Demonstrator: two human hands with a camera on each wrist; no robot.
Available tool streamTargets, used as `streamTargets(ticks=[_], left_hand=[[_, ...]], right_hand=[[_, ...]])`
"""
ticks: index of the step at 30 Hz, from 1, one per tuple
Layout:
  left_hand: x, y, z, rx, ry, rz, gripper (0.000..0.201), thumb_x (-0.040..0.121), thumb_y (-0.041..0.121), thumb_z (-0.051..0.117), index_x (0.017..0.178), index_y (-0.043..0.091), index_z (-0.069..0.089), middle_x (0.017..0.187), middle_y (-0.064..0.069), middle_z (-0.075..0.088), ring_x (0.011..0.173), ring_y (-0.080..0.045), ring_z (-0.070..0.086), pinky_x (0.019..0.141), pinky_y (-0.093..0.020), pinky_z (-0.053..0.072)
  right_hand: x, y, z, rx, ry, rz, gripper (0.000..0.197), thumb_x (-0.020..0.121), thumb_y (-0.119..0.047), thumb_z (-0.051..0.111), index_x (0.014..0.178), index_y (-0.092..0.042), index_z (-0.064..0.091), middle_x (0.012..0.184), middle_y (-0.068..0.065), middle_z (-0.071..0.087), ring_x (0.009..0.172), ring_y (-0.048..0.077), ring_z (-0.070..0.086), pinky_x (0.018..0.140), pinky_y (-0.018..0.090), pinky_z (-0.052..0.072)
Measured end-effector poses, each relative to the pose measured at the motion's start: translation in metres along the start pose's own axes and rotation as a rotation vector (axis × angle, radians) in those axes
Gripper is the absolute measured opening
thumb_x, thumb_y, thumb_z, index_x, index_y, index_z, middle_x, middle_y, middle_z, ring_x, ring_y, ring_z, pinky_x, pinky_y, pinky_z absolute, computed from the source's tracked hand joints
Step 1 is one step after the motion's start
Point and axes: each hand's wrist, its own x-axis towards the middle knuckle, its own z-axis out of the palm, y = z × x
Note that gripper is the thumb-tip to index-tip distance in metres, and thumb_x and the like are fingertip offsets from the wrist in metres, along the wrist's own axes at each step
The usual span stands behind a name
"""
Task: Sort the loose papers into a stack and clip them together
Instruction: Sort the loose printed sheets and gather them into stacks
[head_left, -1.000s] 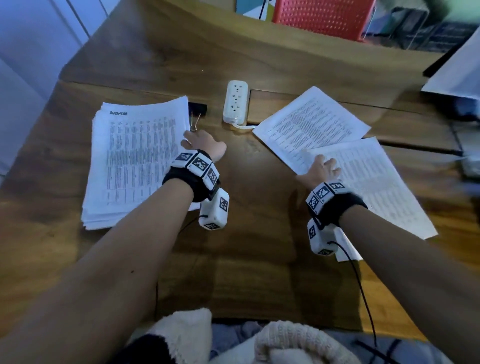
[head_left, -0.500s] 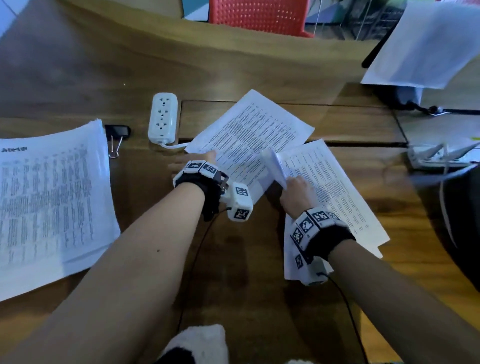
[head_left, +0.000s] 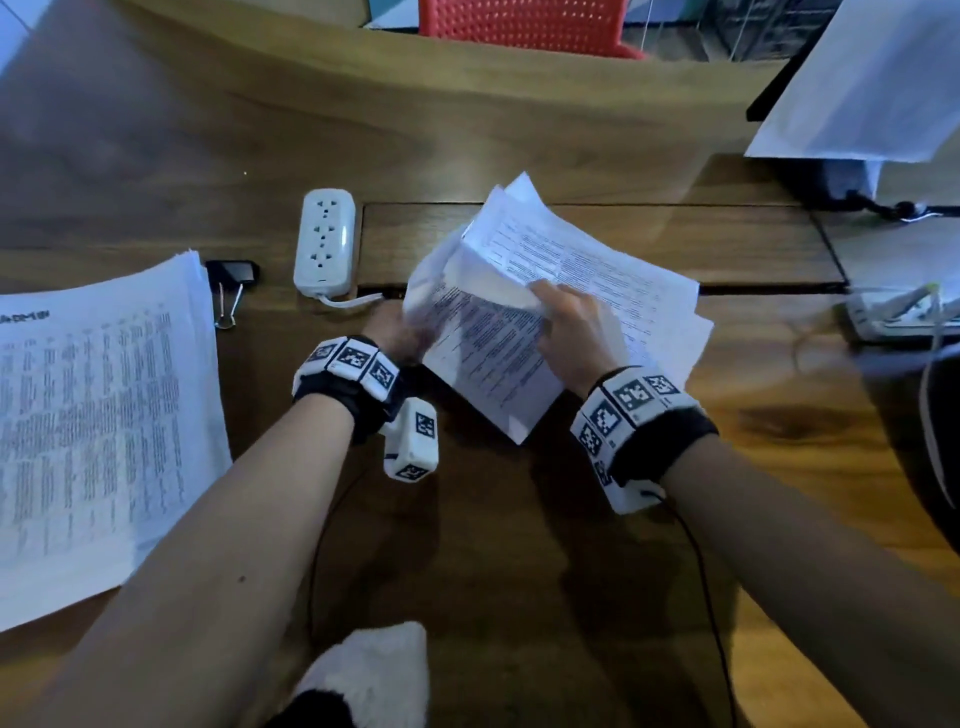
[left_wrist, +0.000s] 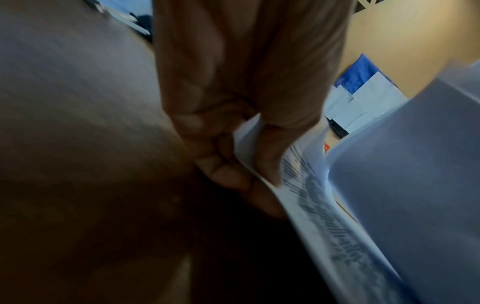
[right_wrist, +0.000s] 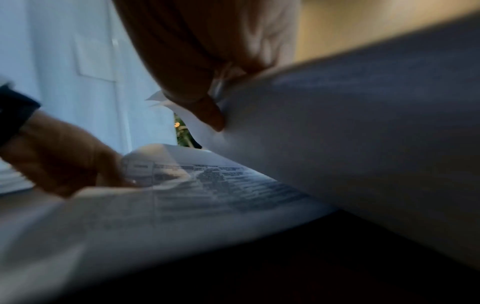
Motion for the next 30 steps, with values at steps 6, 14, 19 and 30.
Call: streamTargets(ticks=[6, 14, 19, 30], left_hand=[[-0.009, -0.047, -0.036, 0.187, -0.251, -0.145, 0.018, 0.088, 0.022, 0.060, 0.083, 0.005, 0.058, 0.066, -0.011, 0.060, 0.052, -0.017, 0.053, 0.053, -0.024, 0.039], [0.004, -0.098, -0.039, -0.618, 0.028, -0.311, 0.037, 0.074, 0.048, 0.063, 0.078, 0.011, 0.061, 0.084, -0.011, 0.068, 0.068, -0.022, 0.063, 0.068, -0.028, 0.051], [-0.011, -0.092, -0.020, -1.021, -0.341, -0.121, 0.093, 0.060, 0.089, 0.035, 0.122, 0.024, 0.061, 0.127, -0.013, 0.061, 0.120, -0.033, 0.055, 0.104, -0.056, 0.038], [-0.048, -0.078, -0.023, -0.279, -0.092, 0.213, 0.057, 0.067, 0.021, 0.064, 0.122, 0.006, 0.058, 0.123, -0.014, 0.061, 0.115, -0.030, 0.057, 0.103, -0.050, 0.043]], right_hand=[[-0.046, -0.002, 0.016, -0.149, -0.194, -0.402, 0.031, 0.074, -0.005, 0.050, 0.100, -0.010, 0.066, 0.091, 0.008, 0.071, 0.074, 0.030, 0.066, 0.056, 0.034, 0.051], [-0.079, -0.005, 0.044, -0.095, -0.249, -0.759, 0.041, 0.063, 0.004, 0.063, 0.099, -0.013, 0.070, 0.098, 0.003, 0.073, 0.082, 0.023, 0.069, 0.071, 0.034, 0.057], [-0.076, -0.014, 0.048, -0.119, -0.372, -0.700, 0.036, 0.071, -0.018, 0.058, 0.105, -0.018, 0.069, 0.107, 0.000, 0.070, 0.097, 0.021, 0.067, 0.079, 0.038, 0.056], [-0.020, -0.036, -0.002, -0.220, -0.560, -0.281, 0.083, 0.081, -0.046, 0.063, 0.146, -0.017, 0.021, 0.155, 0.001, 0.021, 0.141, 0.020, 0.022, 0.114, 0.041, 0.022]])
